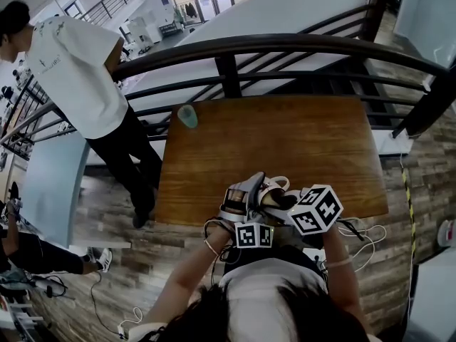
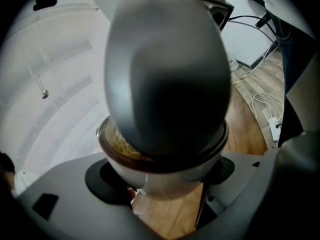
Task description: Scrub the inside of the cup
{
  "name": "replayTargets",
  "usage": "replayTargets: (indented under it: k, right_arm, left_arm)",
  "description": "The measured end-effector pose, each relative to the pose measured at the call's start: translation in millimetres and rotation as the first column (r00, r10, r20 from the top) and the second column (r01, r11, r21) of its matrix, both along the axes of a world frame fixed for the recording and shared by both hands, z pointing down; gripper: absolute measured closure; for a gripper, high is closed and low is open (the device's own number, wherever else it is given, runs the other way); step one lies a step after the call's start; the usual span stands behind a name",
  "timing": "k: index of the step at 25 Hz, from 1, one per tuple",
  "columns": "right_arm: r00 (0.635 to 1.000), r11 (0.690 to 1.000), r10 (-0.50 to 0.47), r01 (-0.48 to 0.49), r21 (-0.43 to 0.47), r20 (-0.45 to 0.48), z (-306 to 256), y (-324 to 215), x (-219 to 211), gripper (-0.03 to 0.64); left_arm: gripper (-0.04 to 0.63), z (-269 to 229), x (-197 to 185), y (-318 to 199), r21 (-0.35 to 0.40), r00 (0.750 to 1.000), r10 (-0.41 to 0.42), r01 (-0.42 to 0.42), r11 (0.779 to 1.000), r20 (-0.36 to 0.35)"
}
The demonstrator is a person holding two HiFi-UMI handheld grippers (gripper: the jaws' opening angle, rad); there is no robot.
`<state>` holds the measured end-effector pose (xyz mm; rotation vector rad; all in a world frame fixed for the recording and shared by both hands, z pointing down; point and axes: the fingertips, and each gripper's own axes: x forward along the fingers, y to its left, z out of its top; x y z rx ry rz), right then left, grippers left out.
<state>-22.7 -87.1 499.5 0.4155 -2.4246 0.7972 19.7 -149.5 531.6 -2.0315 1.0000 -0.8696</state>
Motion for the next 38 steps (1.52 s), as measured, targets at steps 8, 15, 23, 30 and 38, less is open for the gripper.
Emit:
replayTargets:
  k: [8,15,23,30,38]
  right_arm:
    - [0.973,0.992,0.1,-0.08,-0.103,0.207,-15.1,-5.8,-0.5,0.541]
    - [0.917,0.966,0.205,-0.135,-0.219,0.341,-21.0,-10.3,-0.5,0.543]
    - [0.749,0.889,0.378,-0.129,-0.439,0.545,-36.0,-18.9,5.4,0.543]
    - [0.66,0.836,0.466,-0.112,-0.537,0.589,-36.0,-22.2,11.8,0.543]
    - [0.504,0.778,0.564,-0.057,-0.626,0.654,-44.9,-26.2,22.5,0.543]
  left_arm:
    - [0.192,-7.5,-1.9,-0.8,0.008,0.999,-0.018,0.018,1.0,-0.027]
    - [0.192,-7.8,-5.5,-0.9,0.007,0.998,-0.042,0.042,0.999,-0.041]
    - [0.192,-10.7,-4.5,-2.3,0.023,0.995,-0.067,0.069,0.997,-0.071]
    - [0.192,-12.7,-4.2,-3.4,0.028,0.993,-0.077,0.08,0.996,-0.087]
    - [0.192,-16.2,-1.6,-3.2,0.034,0.986,-0.106,0.111,0.993,-0.125]
